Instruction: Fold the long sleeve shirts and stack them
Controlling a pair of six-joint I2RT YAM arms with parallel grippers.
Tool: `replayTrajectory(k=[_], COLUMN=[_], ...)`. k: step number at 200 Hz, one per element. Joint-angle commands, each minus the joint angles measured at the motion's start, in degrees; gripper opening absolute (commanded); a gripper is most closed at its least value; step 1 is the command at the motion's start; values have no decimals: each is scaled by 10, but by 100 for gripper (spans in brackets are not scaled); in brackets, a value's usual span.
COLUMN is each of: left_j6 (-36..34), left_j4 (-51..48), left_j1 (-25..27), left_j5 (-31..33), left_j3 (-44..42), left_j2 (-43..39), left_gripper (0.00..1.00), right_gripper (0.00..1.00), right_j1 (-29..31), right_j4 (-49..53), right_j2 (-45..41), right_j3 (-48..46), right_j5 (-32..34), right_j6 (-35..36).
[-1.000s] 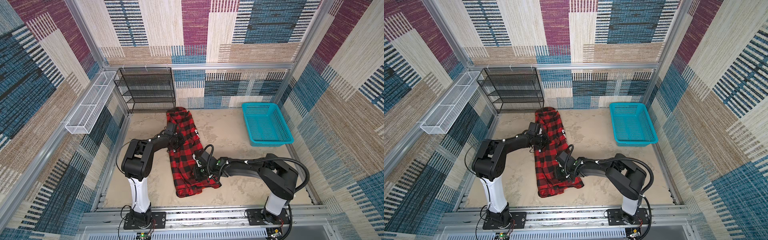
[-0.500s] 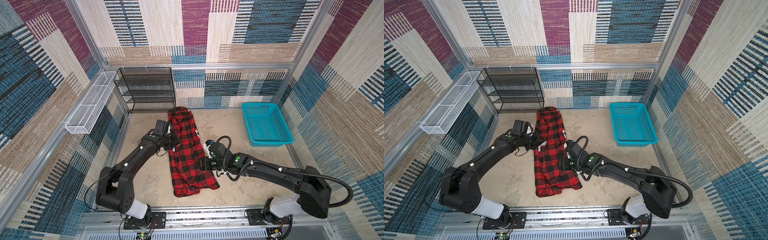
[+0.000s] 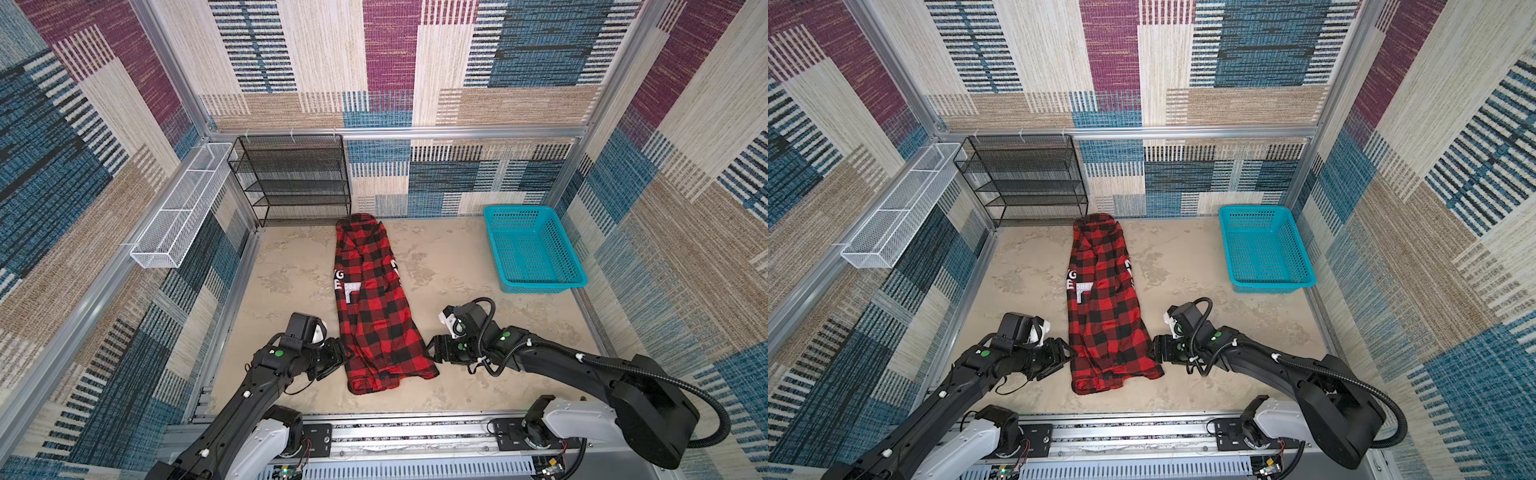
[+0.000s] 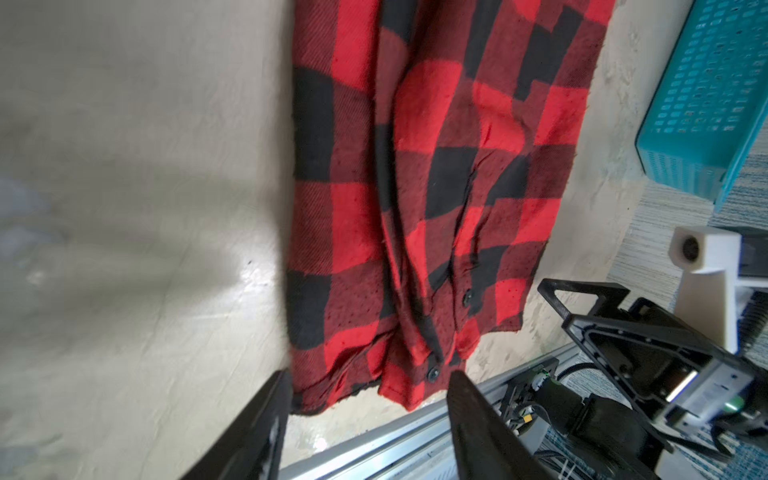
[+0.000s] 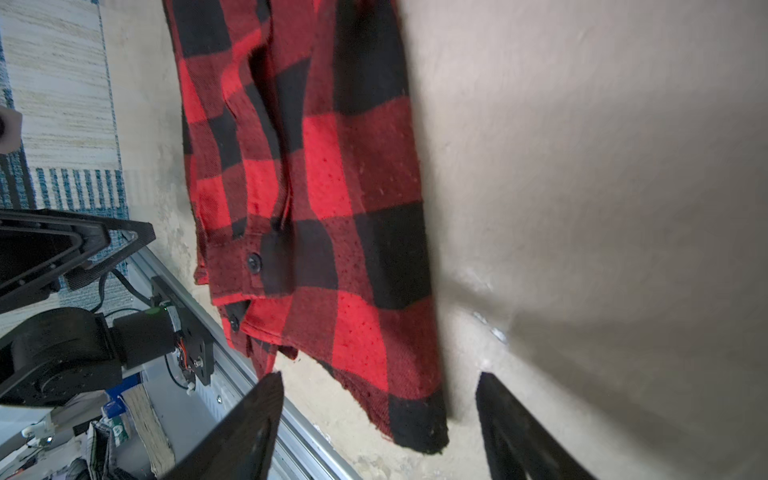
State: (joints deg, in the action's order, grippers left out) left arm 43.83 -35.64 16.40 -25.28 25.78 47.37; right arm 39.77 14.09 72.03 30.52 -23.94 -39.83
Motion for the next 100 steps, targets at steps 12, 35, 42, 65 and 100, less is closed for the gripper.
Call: replayTrajectory(k=[12, 35, 42, 65, 100], left_j6=[38, 49, 53, 69, 107], left_j4=[26, 42, 48, 80, 185], left_j1=[3, 3, 3, 5, 9], left_j5=[-26, -23, -26, -31, -57], left_j3=[-45, -69, -77, -108, -154], left_j2=[-12, -3, -3, -8, 13], left_gripper=[66, 66, 67, 67, 67], right_gripper=[76, 76, 76, 76, 71], right_j1=[-1, -1, 0, -1, 0], right_j4=[-96, -126, -133, -161, -206], right_j2=[21, 41, 45, 62, 102], right_j3=[-28, -45, -48, -58, -59], right_j5=[-55, -66, -67, -78, -117], right_j6=[-19, -28, -30, -33, -31])
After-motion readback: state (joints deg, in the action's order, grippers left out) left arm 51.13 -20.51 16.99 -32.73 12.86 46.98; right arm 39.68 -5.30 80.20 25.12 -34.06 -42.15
